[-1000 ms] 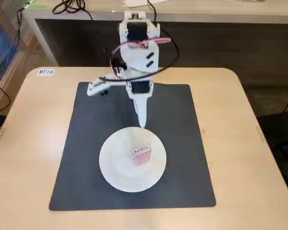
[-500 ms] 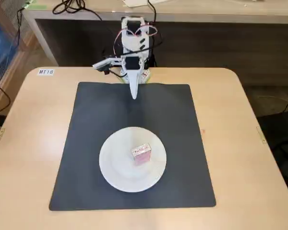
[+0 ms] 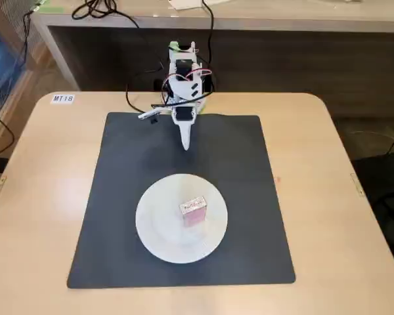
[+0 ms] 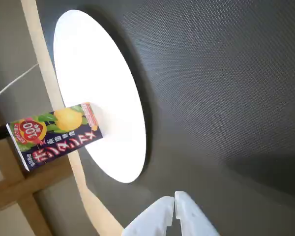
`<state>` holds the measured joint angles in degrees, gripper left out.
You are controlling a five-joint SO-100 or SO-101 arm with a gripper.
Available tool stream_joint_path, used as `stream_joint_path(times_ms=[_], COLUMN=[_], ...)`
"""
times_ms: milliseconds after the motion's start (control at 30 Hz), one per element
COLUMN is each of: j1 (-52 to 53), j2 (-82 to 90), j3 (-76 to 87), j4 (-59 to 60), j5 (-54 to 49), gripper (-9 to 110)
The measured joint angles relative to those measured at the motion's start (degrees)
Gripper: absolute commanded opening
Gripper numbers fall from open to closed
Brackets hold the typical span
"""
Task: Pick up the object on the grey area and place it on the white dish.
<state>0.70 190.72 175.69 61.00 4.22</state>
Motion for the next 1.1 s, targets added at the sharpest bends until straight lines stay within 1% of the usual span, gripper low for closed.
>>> stream_joint_path(times_ms=[1100], j1=[-0.18], j2=[0.0], j3=[0.09], j4=[0.0], j5=[-1.05], gripper=[0])
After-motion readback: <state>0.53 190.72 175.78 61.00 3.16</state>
